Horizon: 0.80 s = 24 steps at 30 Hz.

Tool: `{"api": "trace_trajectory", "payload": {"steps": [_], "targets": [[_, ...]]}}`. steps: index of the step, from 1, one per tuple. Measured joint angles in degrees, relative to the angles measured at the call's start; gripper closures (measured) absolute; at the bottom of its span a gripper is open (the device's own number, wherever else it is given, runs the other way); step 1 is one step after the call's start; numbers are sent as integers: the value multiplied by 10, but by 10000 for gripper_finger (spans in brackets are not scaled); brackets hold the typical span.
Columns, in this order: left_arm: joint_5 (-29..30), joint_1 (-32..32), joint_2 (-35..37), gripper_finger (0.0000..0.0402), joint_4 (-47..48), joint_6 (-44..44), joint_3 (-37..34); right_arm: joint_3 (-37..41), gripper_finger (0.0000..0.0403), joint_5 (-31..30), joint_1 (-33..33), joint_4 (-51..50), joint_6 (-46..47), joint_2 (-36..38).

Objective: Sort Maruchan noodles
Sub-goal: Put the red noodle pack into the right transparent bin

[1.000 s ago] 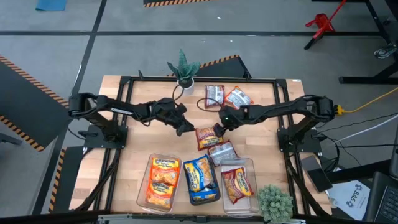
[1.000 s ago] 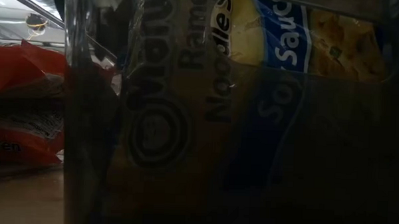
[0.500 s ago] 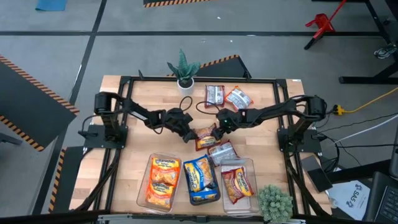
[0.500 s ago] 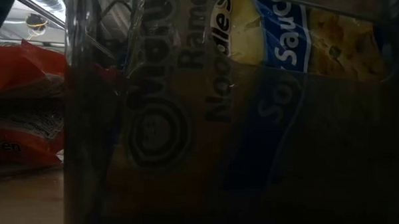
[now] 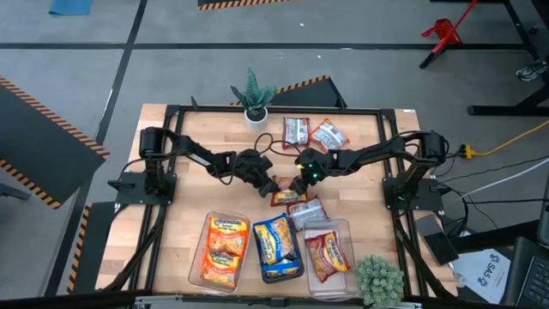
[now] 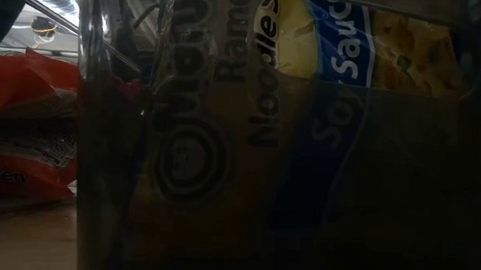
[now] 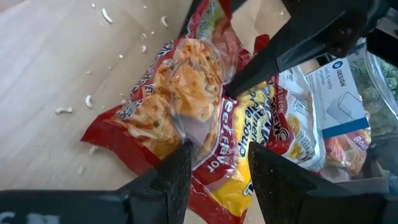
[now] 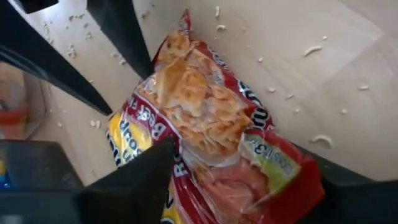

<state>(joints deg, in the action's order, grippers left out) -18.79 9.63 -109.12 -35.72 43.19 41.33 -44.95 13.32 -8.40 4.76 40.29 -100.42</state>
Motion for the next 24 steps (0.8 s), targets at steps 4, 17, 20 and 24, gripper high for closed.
{"api": "trace_trajectory", "payload": {"steps": [4,17,20,24], "targets": [[-9,8,0,250,5,-1,1,0,257,4,0,-1,4,0],[-150,91,1,250,-25,47,1,-17,395,-67,-3,-32,2,30],[-176,108,9,250,-30,67,-1,-42,399,-88,-15,-70,-6,48],[-191,123,41,250,-33,77,-1,-73,399,-100,-26,-127,-16,71]]}}
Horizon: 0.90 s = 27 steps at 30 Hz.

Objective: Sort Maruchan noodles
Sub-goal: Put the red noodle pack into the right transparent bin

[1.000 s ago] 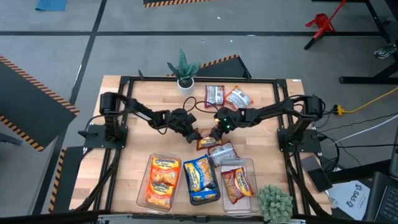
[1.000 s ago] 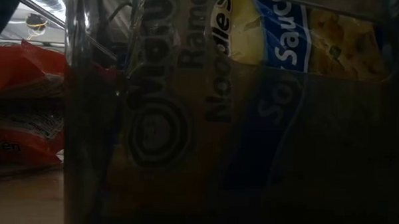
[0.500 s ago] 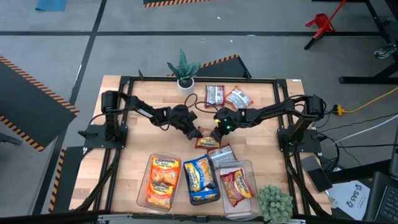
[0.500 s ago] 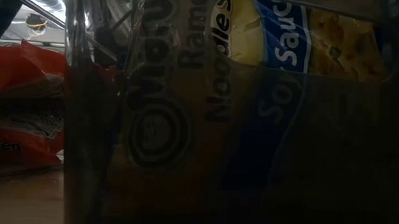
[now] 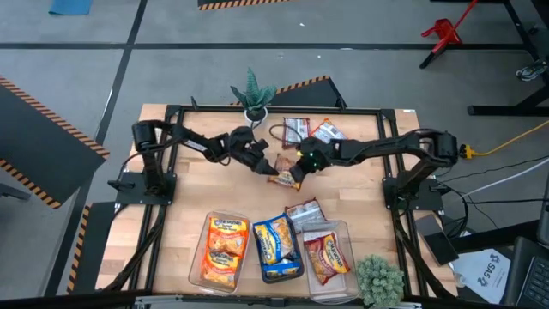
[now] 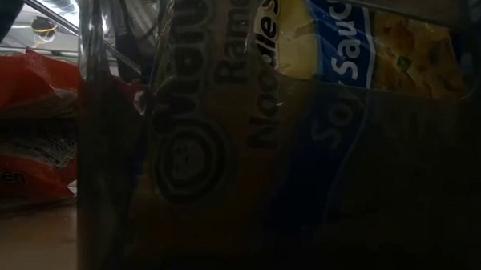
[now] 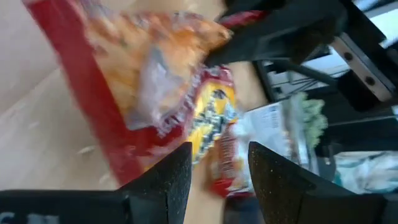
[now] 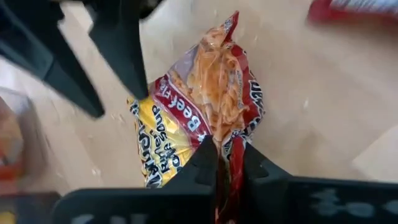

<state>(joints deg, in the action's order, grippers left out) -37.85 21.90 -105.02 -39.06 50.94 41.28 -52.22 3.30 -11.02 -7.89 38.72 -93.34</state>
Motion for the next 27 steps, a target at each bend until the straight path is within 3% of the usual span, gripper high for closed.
{"api": "trace_trajectory", "payload": {"steps": [8,14,20,27], "targets": [[-4,13,101,250,-2,0,0,-62,401,-56,3,-133,34,75],[10,5,182,250,1,0,0,-84,402,-117,56,-208,110,151],[29,-17,252,250,3,-3,1,-86,402,-215,174,-237,245,222],[47,-37,291,250,5,-4,1,-86,402,-400,355,-291,437,250]]}}
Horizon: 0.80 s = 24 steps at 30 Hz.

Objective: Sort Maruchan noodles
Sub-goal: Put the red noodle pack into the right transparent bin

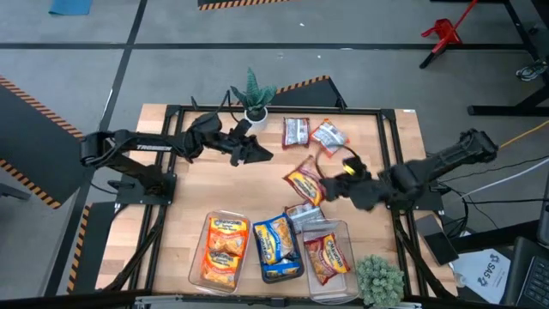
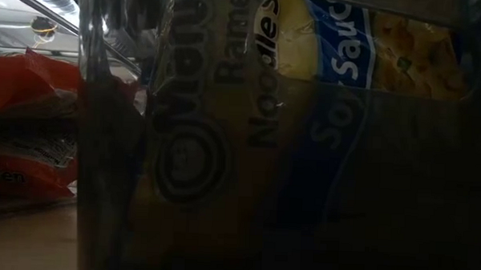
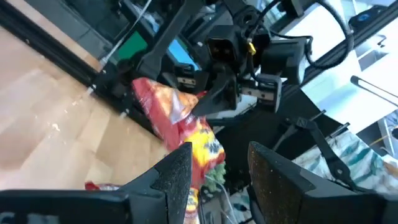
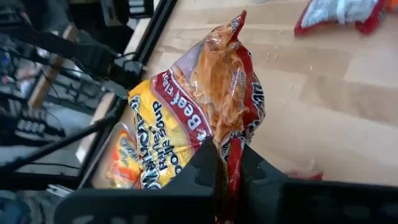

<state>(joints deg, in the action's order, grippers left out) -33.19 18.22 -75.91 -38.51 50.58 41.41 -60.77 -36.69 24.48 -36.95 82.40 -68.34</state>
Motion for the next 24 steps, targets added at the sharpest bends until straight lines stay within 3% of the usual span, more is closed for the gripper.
{"api": "trace_trajectory", "payload": {"steps": [6,10,24], "targets": [[3,-13,3,250,1,0,0,0,402,-94,117,-28,133,-5],[11,-21,3,250,1,0,0,0,402,-124,172,-27,178,-6],[25,-68,3,250,-1,0,0,0,402,-145,241,-36,251,-46]]}}
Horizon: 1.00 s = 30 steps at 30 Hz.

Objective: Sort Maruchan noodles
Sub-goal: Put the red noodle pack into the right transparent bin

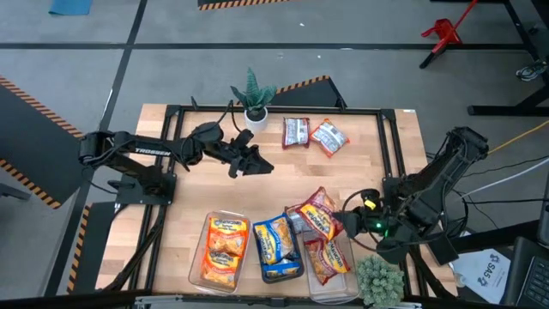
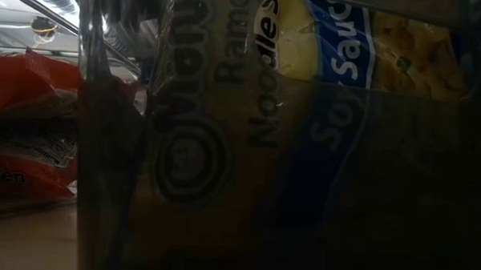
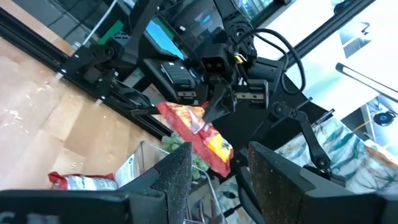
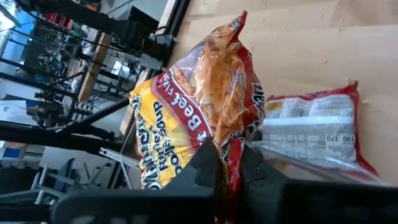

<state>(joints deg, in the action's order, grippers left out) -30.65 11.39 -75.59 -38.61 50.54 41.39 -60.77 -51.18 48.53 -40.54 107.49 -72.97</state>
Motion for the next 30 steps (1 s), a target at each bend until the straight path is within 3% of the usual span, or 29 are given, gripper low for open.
{"api": "trace_trajectory", "payload": {"steps": [8,17,30], "targets": [[3,-38,0,250,0,0,0,0,402,23,0,5,6,-9],[64,-115,0,250,0,-15,0,0,402,27,15,16,18,-9],[304,-220,-25,250,-27,-29,1,0,402,45,26,19,-13,-9]]}}
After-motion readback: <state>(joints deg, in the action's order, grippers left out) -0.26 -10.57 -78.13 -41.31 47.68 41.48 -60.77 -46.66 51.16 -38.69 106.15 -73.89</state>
